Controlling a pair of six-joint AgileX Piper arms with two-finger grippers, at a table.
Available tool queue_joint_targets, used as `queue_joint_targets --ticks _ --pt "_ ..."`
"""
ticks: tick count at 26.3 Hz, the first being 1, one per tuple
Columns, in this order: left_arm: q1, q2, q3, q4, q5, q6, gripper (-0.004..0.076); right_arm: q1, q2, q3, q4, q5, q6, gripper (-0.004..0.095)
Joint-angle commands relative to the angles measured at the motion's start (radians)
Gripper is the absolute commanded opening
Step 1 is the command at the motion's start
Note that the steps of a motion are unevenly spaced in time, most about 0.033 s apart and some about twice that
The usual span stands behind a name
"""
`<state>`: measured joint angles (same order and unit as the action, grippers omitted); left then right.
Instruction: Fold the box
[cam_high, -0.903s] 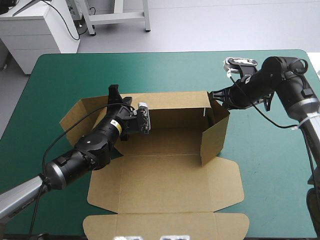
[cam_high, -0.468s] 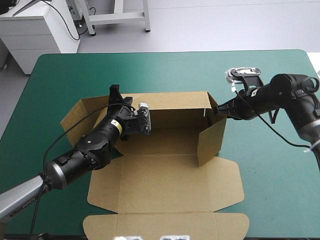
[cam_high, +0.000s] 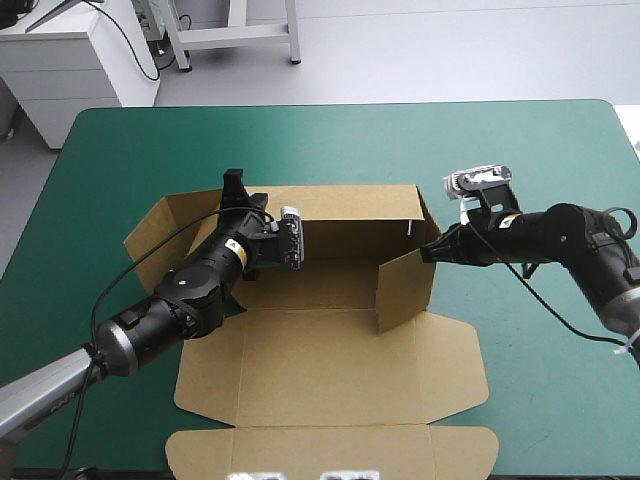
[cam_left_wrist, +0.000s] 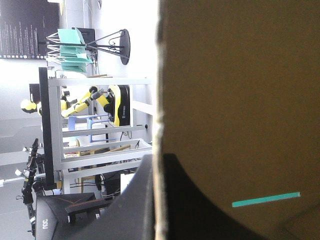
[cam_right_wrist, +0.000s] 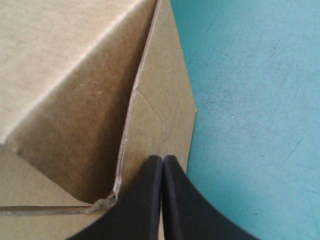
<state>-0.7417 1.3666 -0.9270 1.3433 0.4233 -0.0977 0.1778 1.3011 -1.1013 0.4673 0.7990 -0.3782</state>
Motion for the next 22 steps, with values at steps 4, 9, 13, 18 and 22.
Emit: queue_joint_targets --ticks 4,9,13,18,22 --pt "-0.006 -0.018 -0.023 -0.007 -0.004 -0.011 -0.0008 0.000 -0.060 0.073 0.239 -0.178 -0.271 -0.0020" --pt "-0.006 -0.018 -0.023 -0.007 -0.002 -0.011 -0.0008 0.000 -0.078 0.123 0.288 -0.185 -0.330 -0.0020" --pt "-0.006 -0.018 -0.023 -0.007 -0.002 -0.005 -0.0008 0.000 -0.116 0.187 0.303 -0.223 -0.386 -0.0020" --pt "-0.006 -0.011 -0.023 -0.007 -0.009 0.003 -0.0008 0.000 -0.183 0.295 0.439 -0.315 -0.584 -0.0020" --pt "-0.006 -0.005 -0.023 -0.014 -0.013 0.003 -0.0007 0.000 -0.165 0.323 0.493 -0.307 -0.670 -0.0003"
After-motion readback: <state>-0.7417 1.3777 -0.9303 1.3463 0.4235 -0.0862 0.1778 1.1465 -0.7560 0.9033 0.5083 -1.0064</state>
